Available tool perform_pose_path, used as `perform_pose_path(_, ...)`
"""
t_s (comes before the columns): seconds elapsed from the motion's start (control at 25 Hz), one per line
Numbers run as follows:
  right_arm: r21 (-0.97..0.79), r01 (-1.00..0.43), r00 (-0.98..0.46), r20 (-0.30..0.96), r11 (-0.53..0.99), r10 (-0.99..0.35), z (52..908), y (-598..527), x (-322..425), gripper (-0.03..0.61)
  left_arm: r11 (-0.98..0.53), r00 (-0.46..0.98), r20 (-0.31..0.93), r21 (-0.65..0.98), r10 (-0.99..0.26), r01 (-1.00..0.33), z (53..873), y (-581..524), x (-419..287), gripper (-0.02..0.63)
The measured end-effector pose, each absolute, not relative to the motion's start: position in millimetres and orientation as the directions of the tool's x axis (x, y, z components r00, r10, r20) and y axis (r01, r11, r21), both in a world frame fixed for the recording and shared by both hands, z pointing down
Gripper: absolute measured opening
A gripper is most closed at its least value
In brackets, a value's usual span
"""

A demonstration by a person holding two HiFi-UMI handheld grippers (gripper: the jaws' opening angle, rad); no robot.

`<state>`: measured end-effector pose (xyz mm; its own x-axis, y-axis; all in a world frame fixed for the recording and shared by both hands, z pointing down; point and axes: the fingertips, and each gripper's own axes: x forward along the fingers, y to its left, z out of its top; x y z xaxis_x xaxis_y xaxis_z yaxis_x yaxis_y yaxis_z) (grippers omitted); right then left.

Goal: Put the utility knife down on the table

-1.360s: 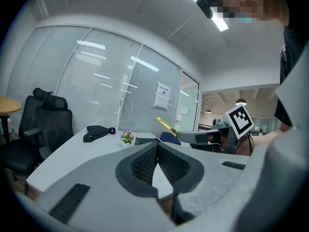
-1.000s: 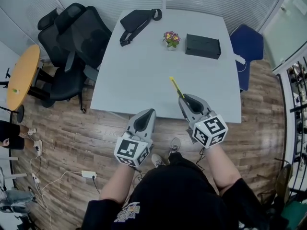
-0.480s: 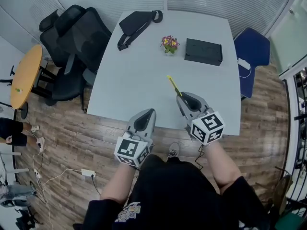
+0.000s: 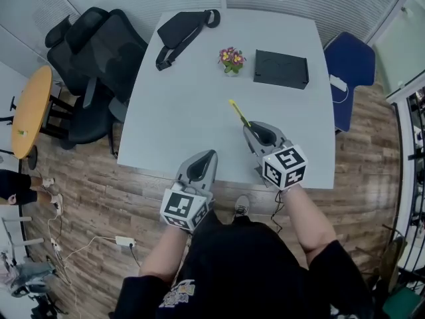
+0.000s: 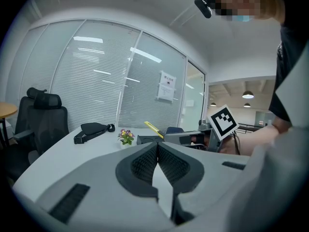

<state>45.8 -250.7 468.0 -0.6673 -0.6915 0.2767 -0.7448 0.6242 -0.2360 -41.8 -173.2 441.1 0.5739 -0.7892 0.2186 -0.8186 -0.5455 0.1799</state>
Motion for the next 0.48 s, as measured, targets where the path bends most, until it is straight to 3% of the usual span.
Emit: perform_pose_path(0.48,-0.26,-0.817,-0.575,0.428,0.515,-0.697,543,-299,10,0.057,-0.63,0.66,0.272,0.198,-0.701,-0.751,470,-215,-78,0.005)
